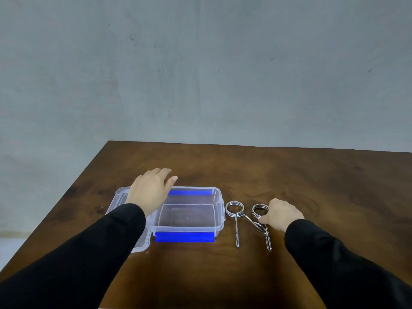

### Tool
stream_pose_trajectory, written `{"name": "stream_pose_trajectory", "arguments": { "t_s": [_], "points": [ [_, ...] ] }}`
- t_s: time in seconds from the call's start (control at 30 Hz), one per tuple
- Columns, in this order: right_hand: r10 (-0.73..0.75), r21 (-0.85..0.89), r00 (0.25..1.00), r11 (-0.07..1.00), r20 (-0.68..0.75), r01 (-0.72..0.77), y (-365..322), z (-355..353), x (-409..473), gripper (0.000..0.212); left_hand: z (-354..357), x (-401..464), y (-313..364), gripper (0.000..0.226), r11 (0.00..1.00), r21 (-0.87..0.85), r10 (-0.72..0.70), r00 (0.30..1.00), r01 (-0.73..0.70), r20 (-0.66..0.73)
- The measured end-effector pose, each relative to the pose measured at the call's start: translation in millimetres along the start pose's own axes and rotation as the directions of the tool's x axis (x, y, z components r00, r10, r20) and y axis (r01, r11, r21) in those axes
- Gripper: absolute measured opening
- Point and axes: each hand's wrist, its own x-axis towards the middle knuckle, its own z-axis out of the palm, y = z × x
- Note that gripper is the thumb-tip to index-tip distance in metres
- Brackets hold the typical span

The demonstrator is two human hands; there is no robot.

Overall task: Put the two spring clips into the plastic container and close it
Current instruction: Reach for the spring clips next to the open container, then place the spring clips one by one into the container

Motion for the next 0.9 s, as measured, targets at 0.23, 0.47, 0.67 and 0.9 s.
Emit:
{"name": "stream_pose_trajectory", "arguments": {
  "t_s": [0.23, 0.47, 0.67, 0.9],
  "points": [
    [-0.162, 0.019, 0.979, 0.986, -0.123, 0.165, -26, -49, -1, 0.033, 19, -21, -57, 0.050, 0.922, -0.328, -0.162, 0.974, 0.207, 0.159],
    [-0.591, 0.133, 0.806, 0.797, -0.032, 0.590, -138, -75, -42, 0.033, 50, -44, -79, 0.060, 0.763, -0.593, -0.081, 0.949, 0.255, 0.304],
    [-0.707, 0.001, 0.683, 0.695, 0.185, 0.719, -203, -24, -38, 0.033, 60, -46, -86, 0.056, 0.756, -0.612, -0.056, 0.954, 0.233, 0.295],
    [-0.678, -0.080, 0.658, 0.674, 0.327, 0.735, -225, 12, -25, 0.041, 67, -43, -87, 0.055, 0.800, -0.546, -0.095, 0.950, 0.251, 0.298]
  ]
}}
